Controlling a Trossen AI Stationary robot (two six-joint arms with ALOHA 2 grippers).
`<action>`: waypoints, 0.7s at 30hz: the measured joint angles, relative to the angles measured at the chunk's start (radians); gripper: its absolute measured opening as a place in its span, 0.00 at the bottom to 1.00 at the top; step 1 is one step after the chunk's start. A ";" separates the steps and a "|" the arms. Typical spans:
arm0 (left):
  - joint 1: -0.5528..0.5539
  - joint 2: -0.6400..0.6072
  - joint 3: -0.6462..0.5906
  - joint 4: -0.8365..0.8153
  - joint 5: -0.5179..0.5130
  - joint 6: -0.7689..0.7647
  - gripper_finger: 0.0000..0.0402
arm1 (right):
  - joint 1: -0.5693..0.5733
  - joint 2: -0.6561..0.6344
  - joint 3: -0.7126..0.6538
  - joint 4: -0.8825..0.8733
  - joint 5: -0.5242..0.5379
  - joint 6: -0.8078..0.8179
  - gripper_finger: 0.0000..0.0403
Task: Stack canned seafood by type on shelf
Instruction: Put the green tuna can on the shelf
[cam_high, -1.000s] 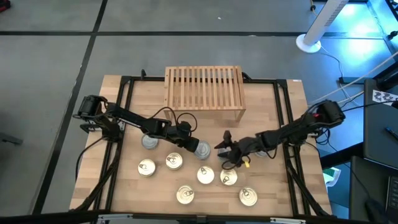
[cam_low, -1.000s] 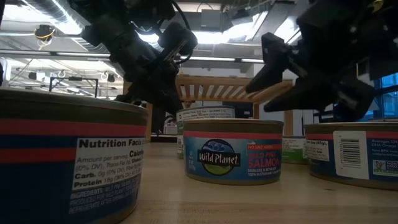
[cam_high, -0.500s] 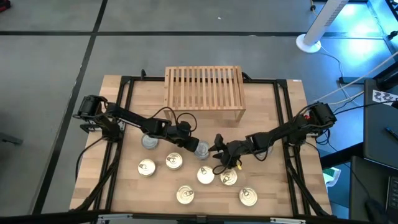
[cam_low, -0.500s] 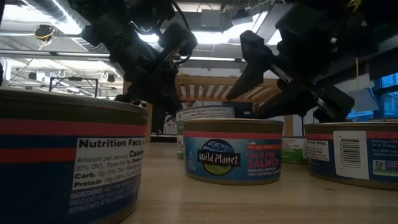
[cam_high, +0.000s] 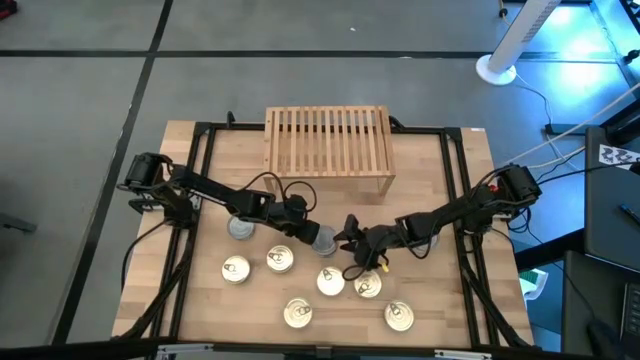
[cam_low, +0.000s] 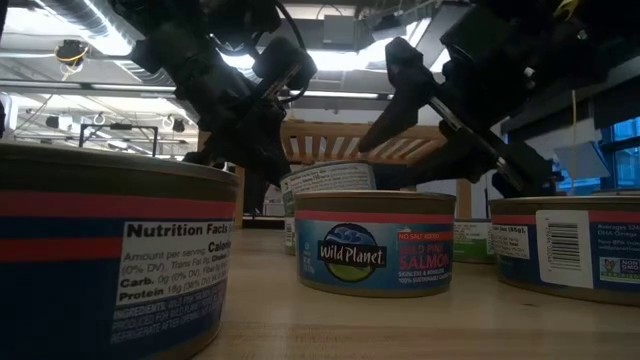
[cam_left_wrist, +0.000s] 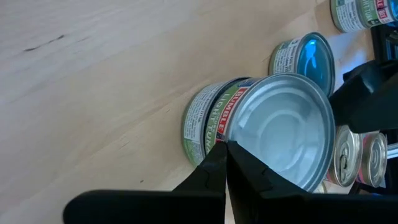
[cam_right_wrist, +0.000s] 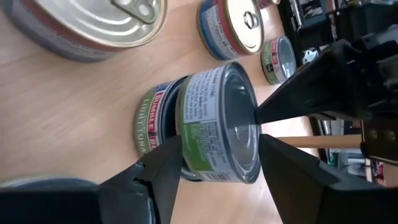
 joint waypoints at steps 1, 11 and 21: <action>0.000 0.000 0.000 0.000 0.000 0.000 0.00 | 0.000 0.000 0.000 -0.003 0.000 -0.012 0.53; 0.000 0.000 0.000 0.000 0.000 -0.001 0.00 | 0.001 0.019 0.000 0.010 0.017 -0.102 0.53; 0.000 0.000 -0.001 -0.004 0.000 0.000 0.00 | 0.001 0.089 0.009 0.088 0.098 -0.127 0.53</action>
